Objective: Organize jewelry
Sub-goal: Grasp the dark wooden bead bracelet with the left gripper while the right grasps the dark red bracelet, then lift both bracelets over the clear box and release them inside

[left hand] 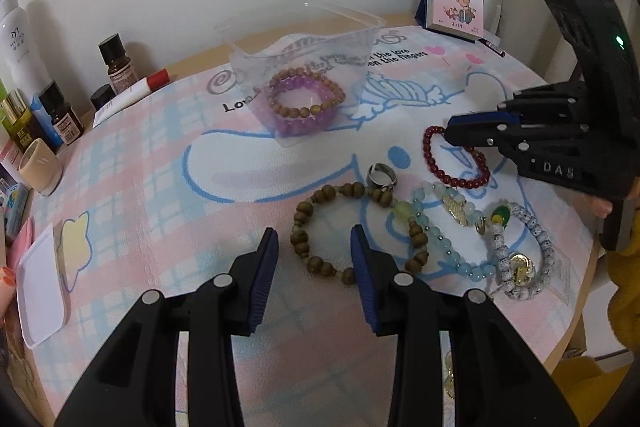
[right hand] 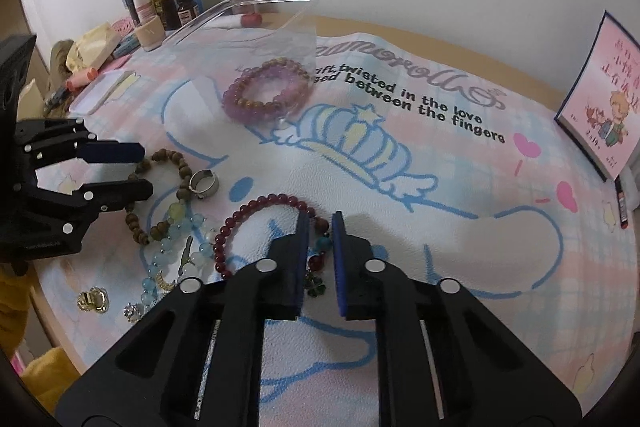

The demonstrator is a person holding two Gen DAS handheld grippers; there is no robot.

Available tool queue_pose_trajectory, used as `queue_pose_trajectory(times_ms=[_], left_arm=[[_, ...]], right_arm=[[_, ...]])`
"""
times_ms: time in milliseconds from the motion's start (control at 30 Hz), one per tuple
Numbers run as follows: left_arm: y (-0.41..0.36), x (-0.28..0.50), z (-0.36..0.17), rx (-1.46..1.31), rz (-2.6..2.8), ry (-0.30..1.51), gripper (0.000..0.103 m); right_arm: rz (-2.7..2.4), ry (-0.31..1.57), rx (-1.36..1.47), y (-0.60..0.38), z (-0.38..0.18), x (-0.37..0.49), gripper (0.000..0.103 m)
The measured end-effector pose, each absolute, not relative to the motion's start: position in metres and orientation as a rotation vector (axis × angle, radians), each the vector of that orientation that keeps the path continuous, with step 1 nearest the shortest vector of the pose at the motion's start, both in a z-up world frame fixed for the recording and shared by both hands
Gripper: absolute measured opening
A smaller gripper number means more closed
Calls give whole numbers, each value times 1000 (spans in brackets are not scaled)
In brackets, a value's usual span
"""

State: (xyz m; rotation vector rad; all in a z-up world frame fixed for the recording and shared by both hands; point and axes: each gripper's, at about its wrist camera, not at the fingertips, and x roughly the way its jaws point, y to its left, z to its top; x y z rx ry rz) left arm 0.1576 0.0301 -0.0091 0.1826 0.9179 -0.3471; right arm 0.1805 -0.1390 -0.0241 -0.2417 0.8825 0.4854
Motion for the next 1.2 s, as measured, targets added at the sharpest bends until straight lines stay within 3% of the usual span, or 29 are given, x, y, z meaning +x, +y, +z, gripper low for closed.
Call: queue_pose_trajectory(times_ms=[100,267,567,1200], left_arm=[[30,157,-9,192,-327,898,23],[30,155,-9,198,-290,874,9],[31,143,7,175,-297,819,9],[31,131,87,148,-354,601,9]], right_arm=[[455,869,-270,-135,-24,176,8],[428,850,-285,-132,-23,173,8],[515,856,-155,-145,-4,166,8],[633,643,-157,-134,93,143,8]])
